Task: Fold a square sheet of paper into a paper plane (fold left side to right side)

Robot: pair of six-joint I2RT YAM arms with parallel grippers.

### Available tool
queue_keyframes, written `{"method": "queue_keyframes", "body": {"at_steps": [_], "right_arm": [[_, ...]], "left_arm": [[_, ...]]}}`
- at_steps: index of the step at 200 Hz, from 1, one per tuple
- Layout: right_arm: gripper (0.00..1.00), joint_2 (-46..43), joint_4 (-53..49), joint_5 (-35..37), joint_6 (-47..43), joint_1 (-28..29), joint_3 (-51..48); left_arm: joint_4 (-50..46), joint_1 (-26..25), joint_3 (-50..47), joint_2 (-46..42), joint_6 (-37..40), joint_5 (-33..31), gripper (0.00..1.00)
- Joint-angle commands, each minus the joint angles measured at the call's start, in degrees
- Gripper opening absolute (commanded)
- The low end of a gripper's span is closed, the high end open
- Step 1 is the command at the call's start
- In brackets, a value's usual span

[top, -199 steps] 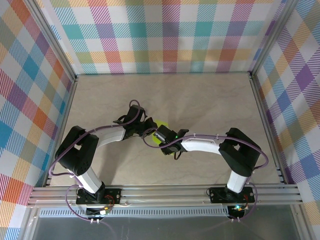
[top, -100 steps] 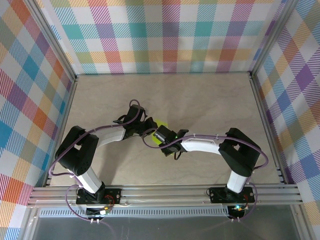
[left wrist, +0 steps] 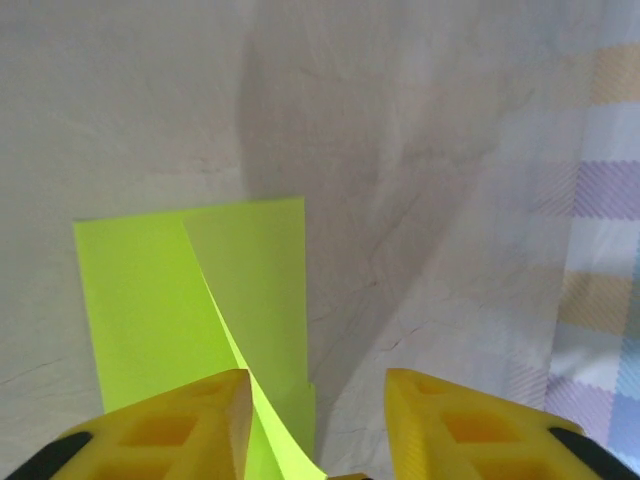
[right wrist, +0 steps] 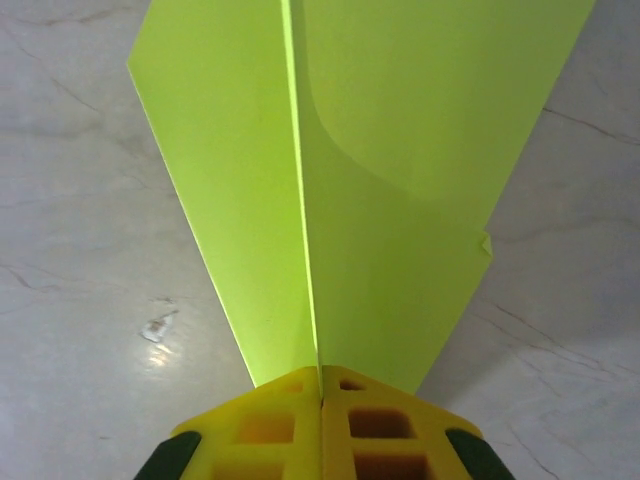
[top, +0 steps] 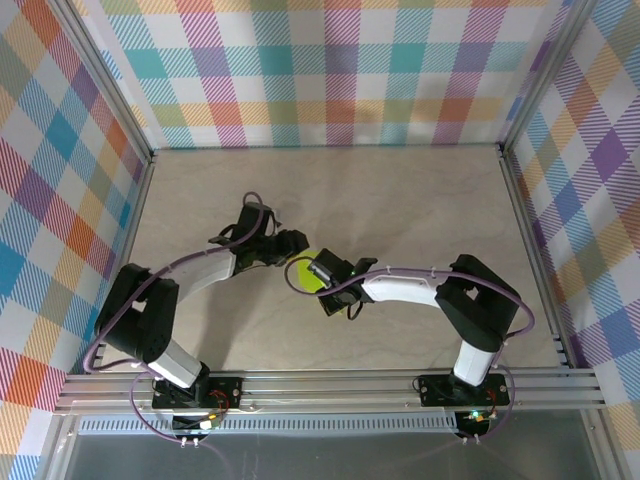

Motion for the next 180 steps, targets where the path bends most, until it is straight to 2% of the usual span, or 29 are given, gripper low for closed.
{"method": "queue_keyframes", "body": {"at_steps": [1, 35, 73, 131, 180], "right_arm": [[0.02, -1.1, 3.1, -10.7, 1.3, -2.9, -1.1], [0.02, -0.8, 7.9, -23.2, 3.3, -7.3, -3.4], [0.02, -0.5, 17.7, -34.9, 7.8, -13.4, -8.8], [0.02, 0.5, 24.9, -43.1, 12.1, -18.0, -12.2], [0.02, 1.0, 25.7, -43.3, 12.8, -19.1, -13.4]], "left_arm": [[-3.5, 3.3, -1.0, -3.3, 3.0, 4.0, 0.46], [-5.8, 5.3, -1.6, -4.4, 5.7, 6.7, 0.47], [-1.3, 5.0, -4.0, -3.1, 5.6, 11.9, 0.47], [1.1, 1.0, -3.9, 1.3, 5.6, 12.8, 0.49], [-0.1, -2.5, -0.2, 7.1, 6.1, 10.9, 0.47]]}}
